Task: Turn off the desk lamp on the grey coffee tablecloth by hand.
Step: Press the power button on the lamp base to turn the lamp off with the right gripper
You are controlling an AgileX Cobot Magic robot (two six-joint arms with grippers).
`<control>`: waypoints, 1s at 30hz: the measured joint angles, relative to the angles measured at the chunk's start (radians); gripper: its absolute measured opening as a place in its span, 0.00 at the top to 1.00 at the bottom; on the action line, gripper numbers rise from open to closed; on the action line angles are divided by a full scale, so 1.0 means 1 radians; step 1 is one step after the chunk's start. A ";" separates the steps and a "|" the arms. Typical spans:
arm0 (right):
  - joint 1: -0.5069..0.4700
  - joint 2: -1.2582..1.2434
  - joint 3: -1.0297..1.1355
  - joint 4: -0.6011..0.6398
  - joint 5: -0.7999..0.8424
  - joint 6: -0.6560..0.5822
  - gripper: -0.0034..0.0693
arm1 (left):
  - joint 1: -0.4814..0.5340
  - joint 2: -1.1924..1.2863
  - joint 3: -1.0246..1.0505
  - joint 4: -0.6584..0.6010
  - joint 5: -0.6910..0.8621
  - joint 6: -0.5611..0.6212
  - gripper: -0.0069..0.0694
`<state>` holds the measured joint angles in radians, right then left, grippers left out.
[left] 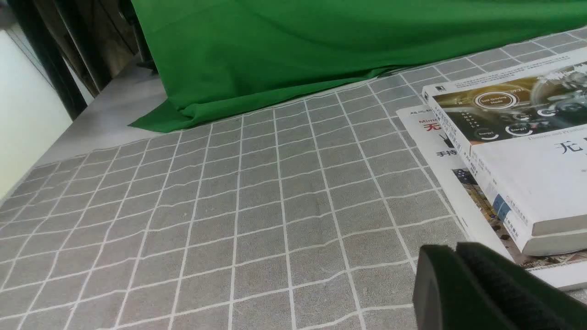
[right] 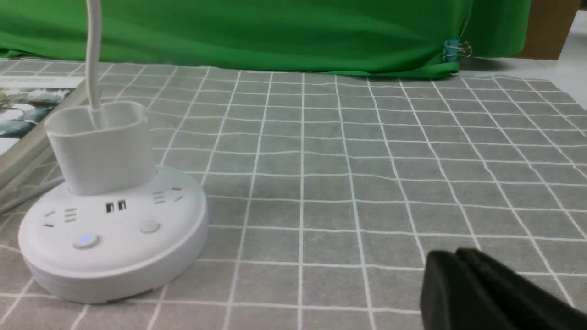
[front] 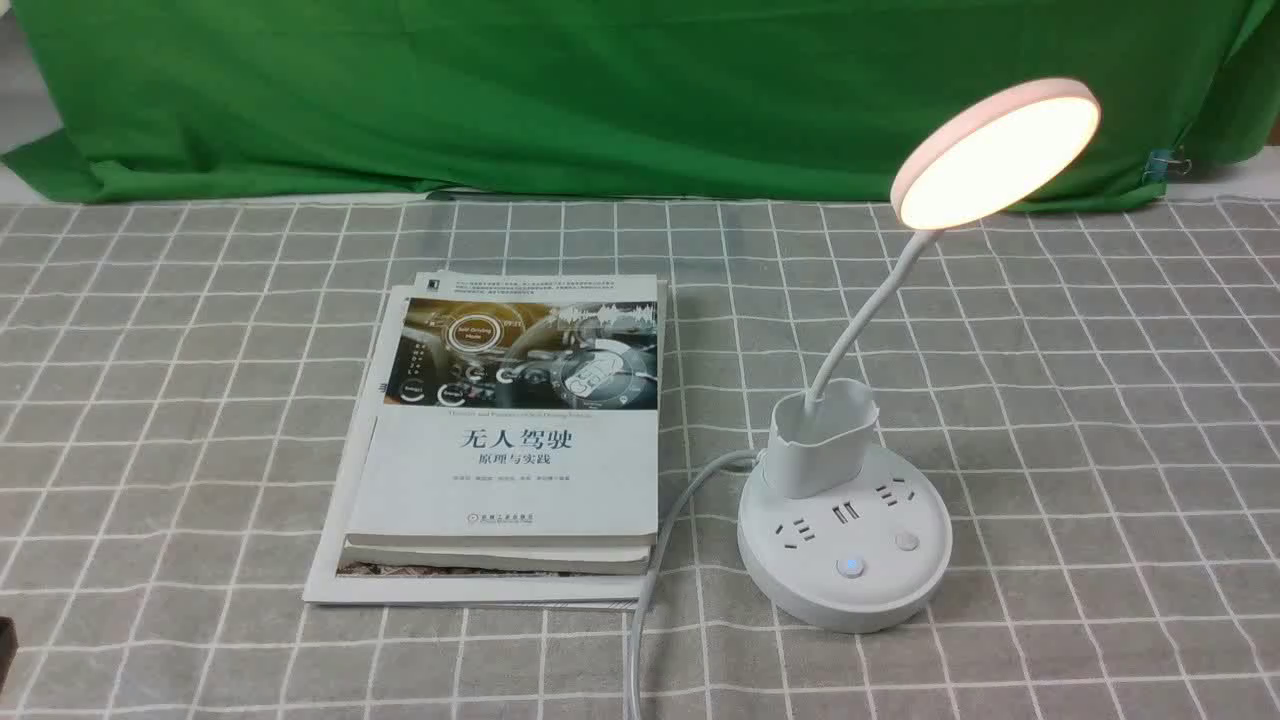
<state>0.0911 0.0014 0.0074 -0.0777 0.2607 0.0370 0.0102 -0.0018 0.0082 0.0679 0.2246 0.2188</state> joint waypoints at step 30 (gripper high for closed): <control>0.000 0.000 0.000 0.000 -0.136 -0.002 0.89 | 0.000 0.000 0.000 0.000 0.000 0.000 0.88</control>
<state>0.0911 0.0014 0.0074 -0.0777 0.1248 0.0352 0.0102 -0.0018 0.0082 0.0679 0.2246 0.2188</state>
